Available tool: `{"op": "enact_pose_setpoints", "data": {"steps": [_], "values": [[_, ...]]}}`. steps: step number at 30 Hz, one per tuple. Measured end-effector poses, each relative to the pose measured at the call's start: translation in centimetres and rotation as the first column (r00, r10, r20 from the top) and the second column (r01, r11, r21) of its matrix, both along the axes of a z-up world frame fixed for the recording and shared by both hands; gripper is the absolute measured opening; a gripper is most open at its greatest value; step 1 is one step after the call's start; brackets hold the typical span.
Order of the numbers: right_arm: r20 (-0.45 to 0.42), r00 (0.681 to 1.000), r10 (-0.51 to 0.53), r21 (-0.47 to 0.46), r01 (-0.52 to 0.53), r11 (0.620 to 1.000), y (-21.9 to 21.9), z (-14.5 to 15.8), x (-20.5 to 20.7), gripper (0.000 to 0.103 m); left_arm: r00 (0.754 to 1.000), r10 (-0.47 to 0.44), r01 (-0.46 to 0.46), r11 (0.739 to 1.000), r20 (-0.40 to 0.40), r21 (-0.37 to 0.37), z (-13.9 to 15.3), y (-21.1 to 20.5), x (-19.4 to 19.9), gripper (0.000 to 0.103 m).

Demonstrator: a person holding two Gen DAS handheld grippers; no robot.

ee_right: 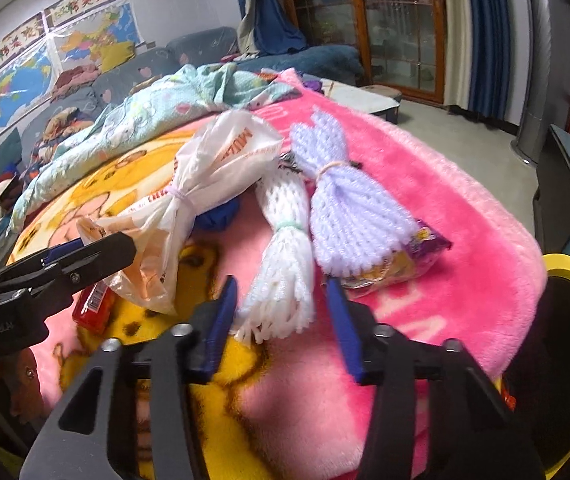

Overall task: Collect trash
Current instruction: 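Grasp the white plastic bag with the left tool while the right tool grasps a white foam net, then carry the white bag and foam net with both tools over the yellow bin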

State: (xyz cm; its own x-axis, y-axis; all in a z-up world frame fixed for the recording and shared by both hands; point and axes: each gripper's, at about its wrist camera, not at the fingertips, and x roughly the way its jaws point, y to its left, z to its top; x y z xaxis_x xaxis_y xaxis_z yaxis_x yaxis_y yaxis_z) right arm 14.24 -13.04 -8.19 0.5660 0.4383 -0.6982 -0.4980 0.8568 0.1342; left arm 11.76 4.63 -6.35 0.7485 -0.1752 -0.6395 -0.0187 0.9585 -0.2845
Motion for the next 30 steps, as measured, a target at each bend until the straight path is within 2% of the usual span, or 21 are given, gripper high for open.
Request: {"op": "enact_pose_setpoints", "data": {"steps": [1, 4, 6, 10, 16, 30], "values": [[-0.007, 1.0, 0.003, 0.0, -0.003, 1.0, 0.1, -0.1, 0.1, 0.027, 1.0, 0.001, -0.001, 1.0, -0.007, -0.002, -0.1, 0.0, 0.1, 0.057], [-0.01, 1.0, 0.011, 0.017, -0.011, 1.0, 0.0, -0.2, -0.3, 0.018, 1.0, -0.004, 0.003, 1.0, -0.02, -0.009, -0.4, 0.0, 0.2, 0.051], [-0.003, 1.0, 0.024, 0.02, -0.024, 1.0, 0.1, -0.1, -0.6, 0.017, 1.0, -0.009, 0.009, 1.0, -0.027, -0.013, -0.6, -0.1, 0.3, 0.044], [0.0, 0.999, 0.044, 0.031, -0.044, 0.999, 0.2, 0.3, -1.3, 0.016, 0.999, -0.015, 0.014, 1.0, -0.031, -0.014, -0.7, -0.2, 0.3, 0.039], [0.015, 0.998, 0.055, 0.031, -0.056, 0.998, 0.1, 1.2, -2.0, 0.016, 0.999, -0.021, 0.02, 1.0, -0.036, -0.018, -0.5, -0.2, 0.1, 0.023], [0.048, 0.998, 0.051, 0.044, -0.053, 0.998, -1.1, 3.2, -2.9, 0.016, 0.999, 0.002, 0.002, 0.997, 0.049, -0.073, 2.4, 1.4, -1.2, 0.018]]}}
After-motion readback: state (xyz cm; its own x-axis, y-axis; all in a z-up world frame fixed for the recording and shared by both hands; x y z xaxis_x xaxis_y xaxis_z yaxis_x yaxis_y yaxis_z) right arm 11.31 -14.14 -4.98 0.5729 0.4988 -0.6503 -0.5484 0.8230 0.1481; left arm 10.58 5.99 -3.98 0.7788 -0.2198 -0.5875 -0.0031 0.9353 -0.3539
